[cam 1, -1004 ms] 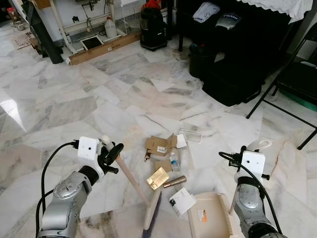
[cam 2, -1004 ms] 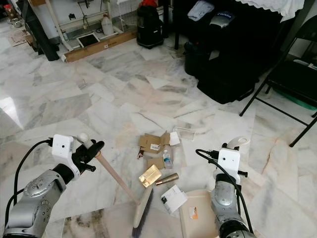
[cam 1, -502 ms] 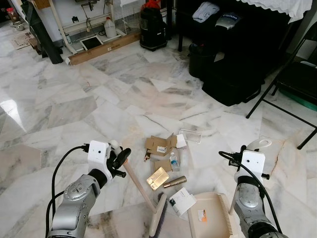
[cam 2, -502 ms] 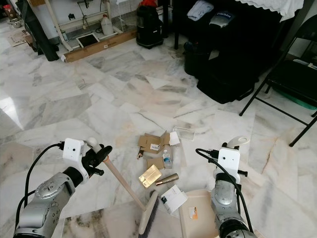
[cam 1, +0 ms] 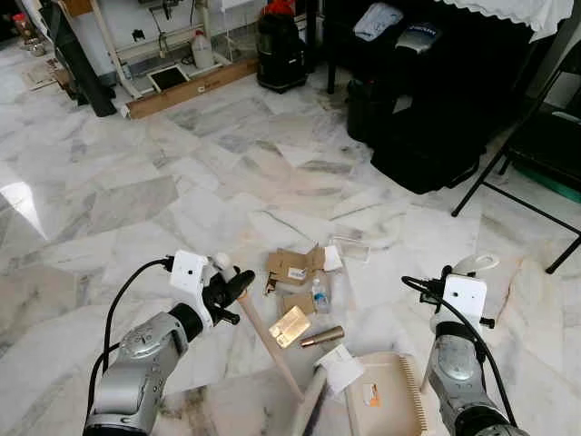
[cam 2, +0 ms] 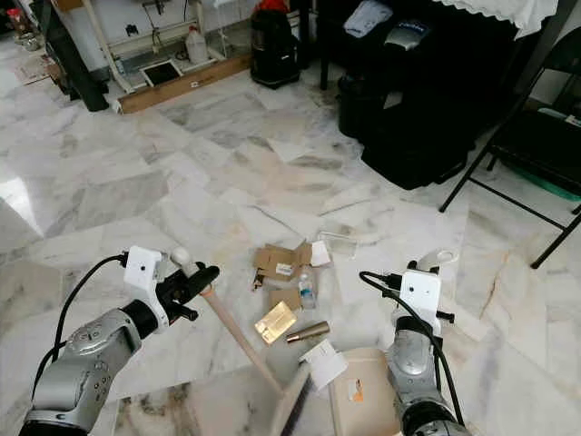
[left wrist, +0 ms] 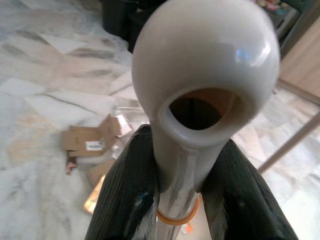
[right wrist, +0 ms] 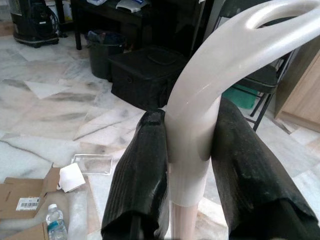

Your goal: Sweep floor

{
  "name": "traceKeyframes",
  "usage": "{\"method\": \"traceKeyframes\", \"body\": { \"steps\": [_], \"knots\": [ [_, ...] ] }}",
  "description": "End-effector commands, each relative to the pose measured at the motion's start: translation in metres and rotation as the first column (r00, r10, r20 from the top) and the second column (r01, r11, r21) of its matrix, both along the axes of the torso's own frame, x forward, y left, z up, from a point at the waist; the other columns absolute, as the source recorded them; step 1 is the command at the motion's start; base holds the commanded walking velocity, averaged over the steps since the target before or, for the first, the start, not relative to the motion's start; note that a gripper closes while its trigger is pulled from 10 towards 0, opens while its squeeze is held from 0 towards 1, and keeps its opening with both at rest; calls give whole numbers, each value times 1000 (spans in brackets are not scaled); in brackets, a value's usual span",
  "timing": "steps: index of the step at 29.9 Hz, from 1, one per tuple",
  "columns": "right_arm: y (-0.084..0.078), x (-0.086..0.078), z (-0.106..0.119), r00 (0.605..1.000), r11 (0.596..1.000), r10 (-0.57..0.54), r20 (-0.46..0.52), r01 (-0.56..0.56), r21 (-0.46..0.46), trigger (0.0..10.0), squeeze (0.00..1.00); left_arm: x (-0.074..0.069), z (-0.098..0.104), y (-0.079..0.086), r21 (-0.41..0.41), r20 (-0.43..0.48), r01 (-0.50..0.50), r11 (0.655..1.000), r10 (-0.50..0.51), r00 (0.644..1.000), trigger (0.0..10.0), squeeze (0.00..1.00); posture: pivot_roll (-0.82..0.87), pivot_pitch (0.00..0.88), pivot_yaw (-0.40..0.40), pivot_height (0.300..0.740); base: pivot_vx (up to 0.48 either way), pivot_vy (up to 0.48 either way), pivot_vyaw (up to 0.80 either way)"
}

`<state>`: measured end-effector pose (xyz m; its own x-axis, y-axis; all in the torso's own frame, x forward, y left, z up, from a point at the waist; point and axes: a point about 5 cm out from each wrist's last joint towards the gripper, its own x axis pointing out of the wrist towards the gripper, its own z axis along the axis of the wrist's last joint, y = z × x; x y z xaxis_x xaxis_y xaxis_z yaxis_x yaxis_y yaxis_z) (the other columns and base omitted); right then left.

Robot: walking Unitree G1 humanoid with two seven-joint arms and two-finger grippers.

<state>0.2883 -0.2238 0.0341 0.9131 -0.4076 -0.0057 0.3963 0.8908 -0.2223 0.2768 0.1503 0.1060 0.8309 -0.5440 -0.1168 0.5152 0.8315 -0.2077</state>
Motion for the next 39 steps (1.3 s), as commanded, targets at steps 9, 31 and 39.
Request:
{"method": "traceKeyframes", "body": {
  "steps": [9,31,39],
  "knots": [
    [0,-5,-10,998,1000,-1,-61,1,13,10000,0,-1,22,-4,-92,49,48,995,-44,998,10000,0,140,93,54,740,0,0,0],
    [-1,-6,-10,998,1000,0,-64,1,9,10000,0,6,23,21,53,147,-129,990,120,982,10000,0,133,110,52,740,0,0,0],
    [1,-7,-11,998,1000,4,-66,-3,12,10000,0,1,7,24,137,115,-111,984,95,989,10000,0,134,116,54,740,0,0,0]
  ]
}}
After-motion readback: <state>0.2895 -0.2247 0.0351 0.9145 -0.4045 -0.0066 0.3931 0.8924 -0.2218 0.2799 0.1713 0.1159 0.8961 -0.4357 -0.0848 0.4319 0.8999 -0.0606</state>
